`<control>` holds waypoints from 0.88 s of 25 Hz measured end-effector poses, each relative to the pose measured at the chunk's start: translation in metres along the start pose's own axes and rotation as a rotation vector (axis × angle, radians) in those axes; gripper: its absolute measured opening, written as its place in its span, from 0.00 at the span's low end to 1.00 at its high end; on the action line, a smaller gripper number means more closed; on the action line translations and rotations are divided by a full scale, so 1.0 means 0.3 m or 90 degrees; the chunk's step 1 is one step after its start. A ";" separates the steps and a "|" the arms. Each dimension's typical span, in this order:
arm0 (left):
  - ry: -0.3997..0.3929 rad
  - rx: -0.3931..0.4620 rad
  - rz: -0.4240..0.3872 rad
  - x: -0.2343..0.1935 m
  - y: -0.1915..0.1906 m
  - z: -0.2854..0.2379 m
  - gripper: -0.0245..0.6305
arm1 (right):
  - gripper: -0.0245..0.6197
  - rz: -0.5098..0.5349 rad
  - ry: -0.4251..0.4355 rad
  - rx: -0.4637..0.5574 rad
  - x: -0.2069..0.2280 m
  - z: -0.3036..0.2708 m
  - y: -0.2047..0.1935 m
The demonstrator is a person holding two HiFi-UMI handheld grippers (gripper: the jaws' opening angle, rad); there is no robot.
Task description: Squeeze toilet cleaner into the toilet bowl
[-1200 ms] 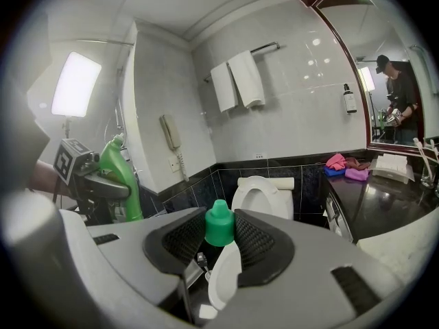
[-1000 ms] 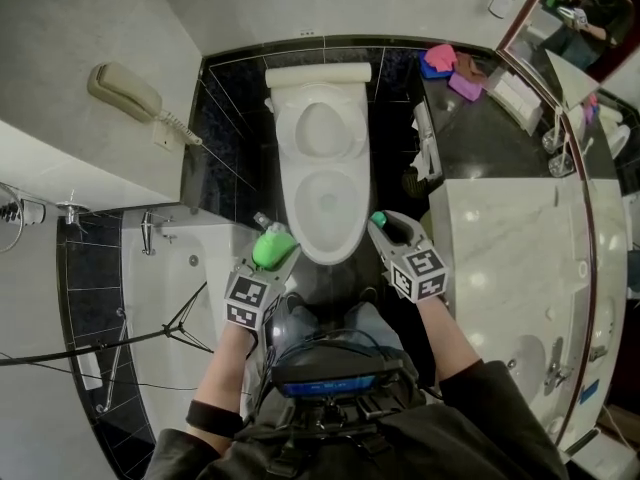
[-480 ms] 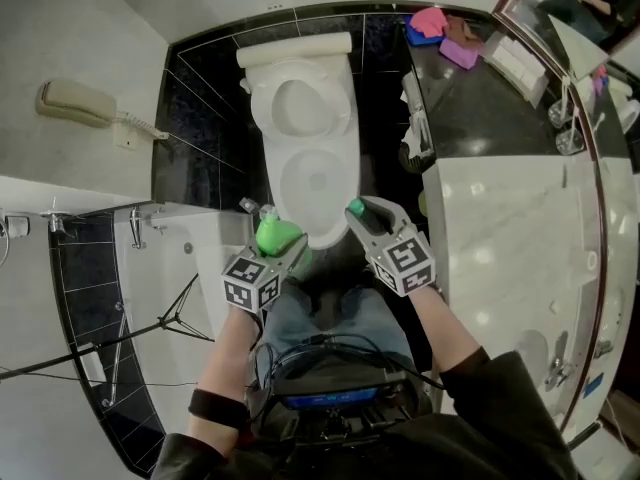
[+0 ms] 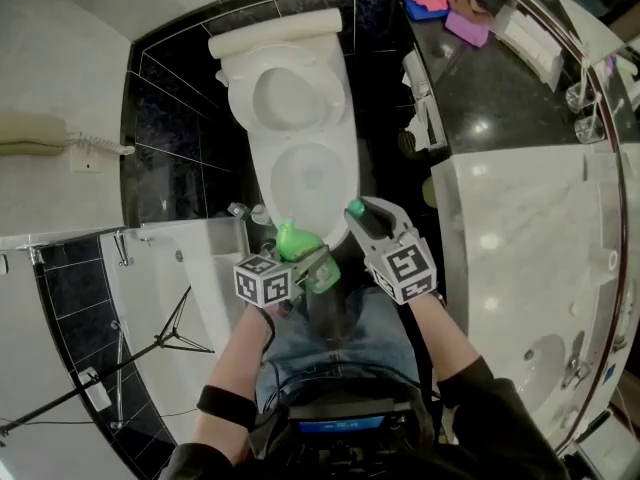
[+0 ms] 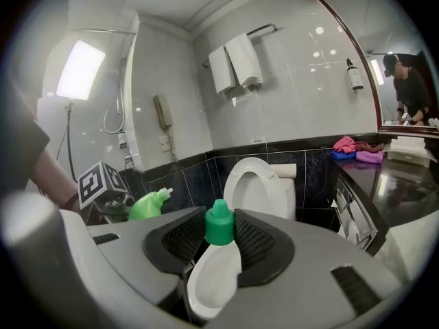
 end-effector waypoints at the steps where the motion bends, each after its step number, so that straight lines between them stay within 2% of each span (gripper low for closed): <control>1: -0.016 -0.002 0.018 -0.027 -0.009 -0.025 0.32 | 0.27 -0.003 -0.004 0.001 0.006 -0.027 -0.021; 4: -0.057 -0.008 0.058 -0.122 -0.041 -0.097 0.32 | 0.27 0.004 -0.015 0.004 0.025 -0.130 -0.090; 13: -0.131 -0.038 0.171 -0.412 -0.209 -0.266 0.32 | 0.27 0.025 -0.034 -0.004 0.058 -0.369 -0.332; 22: -0.204 -0.085 0.259 -0.594 -0.381 -0.387 0.32 | 0.27 0.023 -0.054 -0.012 0.076 -0.512 -0.537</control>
Point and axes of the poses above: the fingertips, and each gripper's own axes: z backward along the fingers, x to its right, y out of its top, the point moved 2 cm from there along z, backward along the fingers, and after that the axes turned 9 degrees about z, right-handed, at the moved point
